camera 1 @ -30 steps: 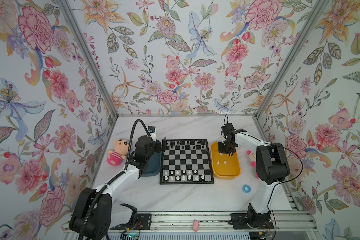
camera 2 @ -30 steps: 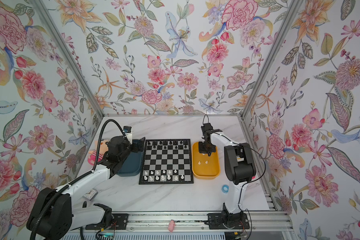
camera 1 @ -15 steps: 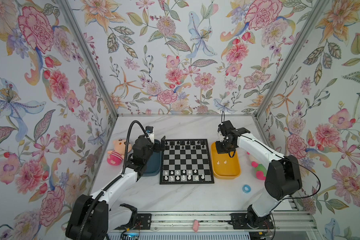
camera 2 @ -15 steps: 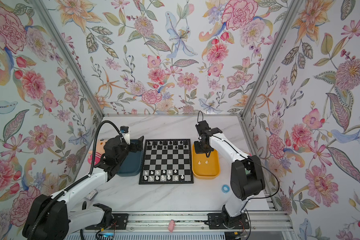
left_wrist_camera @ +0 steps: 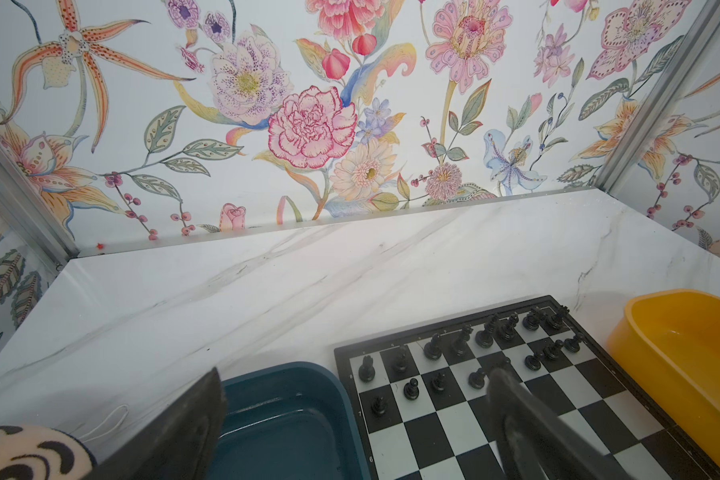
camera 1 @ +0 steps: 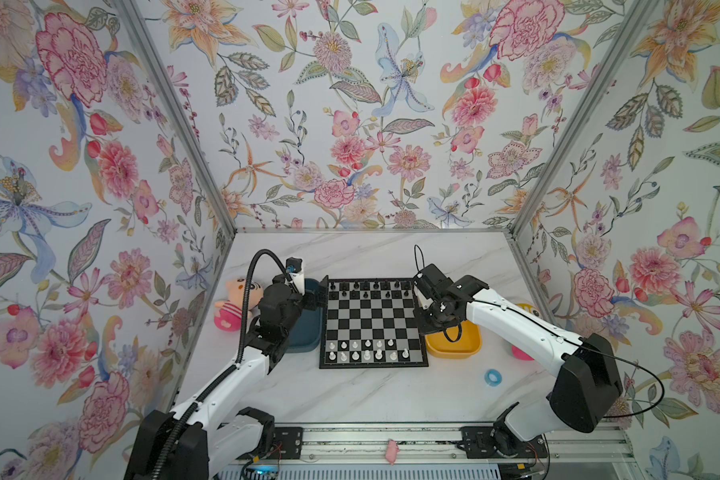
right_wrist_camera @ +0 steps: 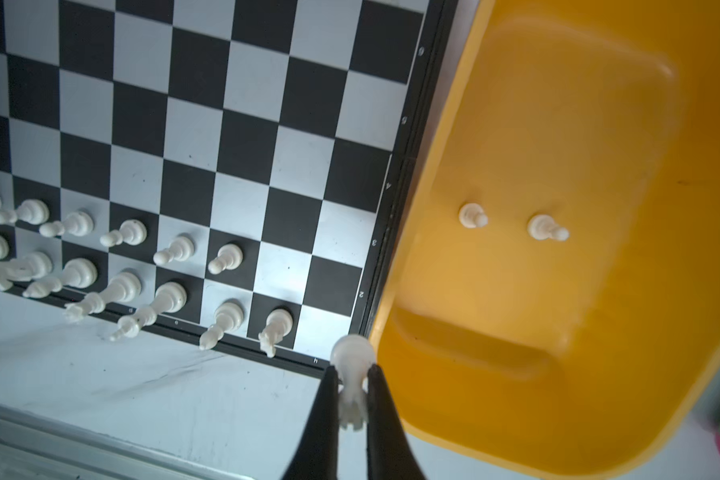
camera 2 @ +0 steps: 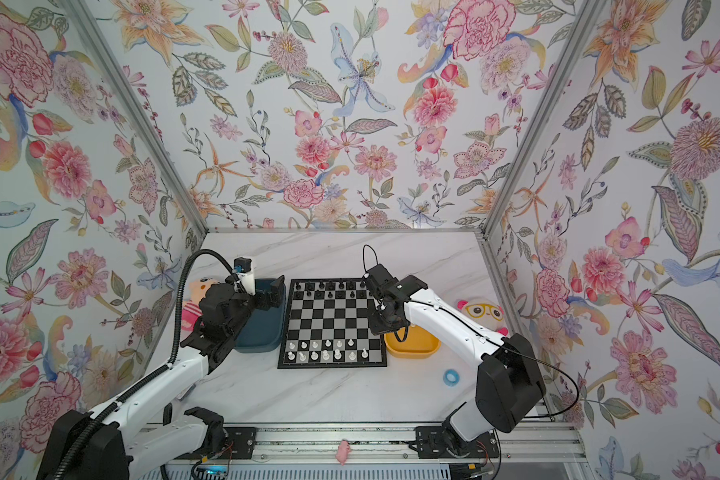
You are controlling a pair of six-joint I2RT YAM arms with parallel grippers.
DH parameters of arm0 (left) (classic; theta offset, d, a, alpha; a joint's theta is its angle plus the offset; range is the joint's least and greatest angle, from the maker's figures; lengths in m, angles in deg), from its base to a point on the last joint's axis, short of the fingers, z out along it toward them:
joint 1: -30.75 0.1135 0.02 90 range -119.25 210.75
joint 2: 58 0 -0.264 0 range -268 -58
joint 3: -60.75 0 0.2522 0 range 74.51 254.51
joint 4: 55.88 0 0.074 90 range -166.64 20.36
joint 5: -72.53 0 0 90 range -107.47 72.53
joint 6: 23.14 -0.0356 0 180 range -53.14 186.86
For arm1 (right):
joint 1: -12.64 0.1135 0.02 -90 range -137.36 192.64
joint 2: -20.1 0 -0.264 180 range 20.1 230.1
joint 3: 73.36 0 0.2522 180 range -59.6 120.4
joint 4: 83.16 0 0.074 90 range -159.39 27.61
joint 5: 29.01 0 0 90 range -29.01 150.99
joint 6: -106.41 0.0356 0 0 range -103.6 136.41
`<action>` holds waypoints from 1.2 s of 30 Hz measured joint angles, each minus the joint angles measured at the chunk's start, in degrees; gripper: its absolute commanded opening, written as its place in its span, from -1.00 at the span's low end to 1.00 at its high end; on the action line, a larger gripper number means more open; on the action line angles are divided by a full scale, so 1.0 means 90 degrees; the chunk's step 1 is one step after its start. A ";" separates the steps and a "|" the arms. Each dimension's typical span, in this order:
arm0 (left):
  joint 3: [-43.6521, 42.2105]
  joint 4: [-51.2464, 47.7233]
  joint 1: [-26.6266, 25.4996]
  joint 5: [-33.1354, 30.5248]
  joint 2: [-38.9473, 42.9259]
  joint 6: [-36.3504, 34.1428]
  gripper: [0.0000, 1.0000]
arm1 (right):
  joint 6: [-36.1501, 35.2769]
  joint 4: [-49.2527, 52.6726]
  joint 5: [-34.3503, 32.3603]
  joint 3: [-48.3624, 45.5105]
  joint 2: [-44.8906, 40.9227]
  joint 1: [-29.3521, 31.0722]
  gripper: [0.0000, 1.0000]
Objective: Set up the chess pieces on the board
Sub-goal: 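Carry the white pawn with the right gripper over the board's near rows, then lower the pawn onto a square beside the placed white pawns and release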
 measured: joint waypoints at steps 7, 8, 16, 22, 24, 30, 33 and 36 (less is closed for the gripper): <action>-0.0163 -0.0002 0.0002 0.0049 0.0219 0.0002 0.99 | 0.0500 0.0039 0.0019 -0.0372 -0.0007 0.0571 -1.00; -0.0163 0.0000 0.0002 0.0049 0.0236 0.0002 0.99 | 0.0546 0.0034 0.0019 -0.0398 -0.0007 0.0605 -1.00; -0.0231 0.0044 0.0002 0.0049 0.0272 0.0005 0.99 | 0.0687 -0.0022 0.0022 -0.0580 0.0092 0.0680 -1.00; -0.0240 0.0046 0.0002 0.0049 0.0279 0.0007 0.99 | 0.0682 -0.0211 0.0027 -0.0699 0.0432 0.0680 -1.00; -0.0240 0.0046 0.0002 0.0049 0.0279 0.0007 0.99 | 0.0682 -0.0284 0.0024 -0.0741 0.0512 0.0678 -1.00; -0.0243 0.0044 0.0007 0.0049 0.0279 0.0007 0.99 | 0.0682 -0.0500 0.0046 -0.0877 0.0634 0.0678 -1.00; -0.0243 0.0044 0.0007 0.0049 0.0279 0.0007 0.99 | 0.0680 -0.0568 0.0078 -0.0916 0.0663 0.0675 -1.00; -0.0240 0.0044 0.0007 0.0049 0.0279 0.0005 0.99 | 0.0680 -0.0600 0.0117 -0.0942 0.0697 0.0675 -1.00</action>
